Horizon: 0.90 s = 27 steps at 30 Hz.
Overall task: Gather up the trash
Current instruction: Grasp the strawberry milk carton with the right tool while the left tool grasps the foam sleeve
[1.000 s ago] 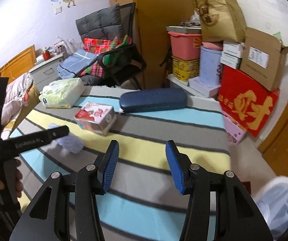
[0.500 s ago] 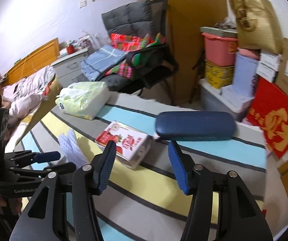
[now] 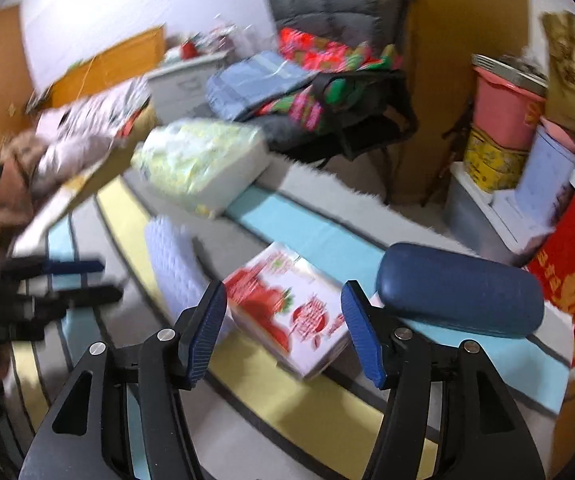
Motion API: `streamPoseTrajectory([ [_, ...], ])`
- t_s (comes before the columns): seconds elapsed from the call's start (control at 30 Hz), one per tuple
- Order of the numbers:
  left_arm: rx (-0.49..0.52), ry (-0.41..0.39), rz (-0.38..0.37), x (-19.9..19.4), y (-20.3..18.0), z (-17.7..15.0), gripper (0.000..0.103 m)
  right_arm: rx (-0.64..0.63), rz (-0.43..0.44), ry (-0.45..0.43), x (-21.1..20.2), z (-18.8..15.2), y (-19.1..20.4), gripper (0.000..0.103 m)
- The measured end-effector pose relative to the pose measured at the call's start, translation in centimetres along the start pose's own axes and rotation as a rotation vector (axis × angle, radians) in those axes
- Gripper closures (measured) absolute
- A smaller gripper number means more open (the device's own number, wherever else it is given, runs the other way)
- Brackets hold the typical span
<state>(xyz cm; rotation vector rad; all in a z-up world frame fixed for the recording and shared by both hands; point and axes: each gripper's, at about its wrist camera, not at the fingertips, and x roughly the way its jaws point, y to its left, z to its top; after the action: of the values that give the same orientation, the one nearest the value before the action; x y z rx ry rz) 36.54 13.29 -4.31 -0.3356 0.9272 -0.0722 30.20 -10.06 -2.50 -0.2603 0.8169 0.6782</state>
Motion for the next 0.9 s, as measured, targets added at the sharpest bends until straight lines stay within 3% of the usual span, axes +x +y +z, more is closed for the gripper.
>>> streamPoseTrajectory([
  [0.13, -0.019, -0.016, -0.011, 0.0, -0.2, 0.4, 0.042, -0.036, 0.007, 0.014, 0.0, 0.4, -0.2, 0.041],
  [0.3, -0.053, -0.025, -0.018, 0.6, -0.8, 1.4, 0.042, -0.079, -0.064, 0.025, 0.9, 1.0, -0.3, 0.041],
  [0.6, -0.088, 0.043, -0.019, 4.4, -1.5, 1.8, 0.042, -0.070, -0.084, 0.049, 0.8, 1.2, -0.9, 0.041],
  [0.73, -0.089, 0.049, 0.007, 4.7, -2.0, 1.9, 0.042, -0.105, -0.120, 0.062, 1.6, 1.0, -0.6, 0.032],
  [0.8, -0.077, 0.055, 0.010, 4.7, -2.0, 1.9, 0.046, -0.109, -0.118, 0.055, 1.7, 1.1, -0.5, 0.032],
  [0.9, -0.093, 0.075, -0.049, 4.6, -1.1, 2.1, 0.064, -0.078, -0.111, 0.057, 1.9, 1.4, -1.0, 0.032],
])
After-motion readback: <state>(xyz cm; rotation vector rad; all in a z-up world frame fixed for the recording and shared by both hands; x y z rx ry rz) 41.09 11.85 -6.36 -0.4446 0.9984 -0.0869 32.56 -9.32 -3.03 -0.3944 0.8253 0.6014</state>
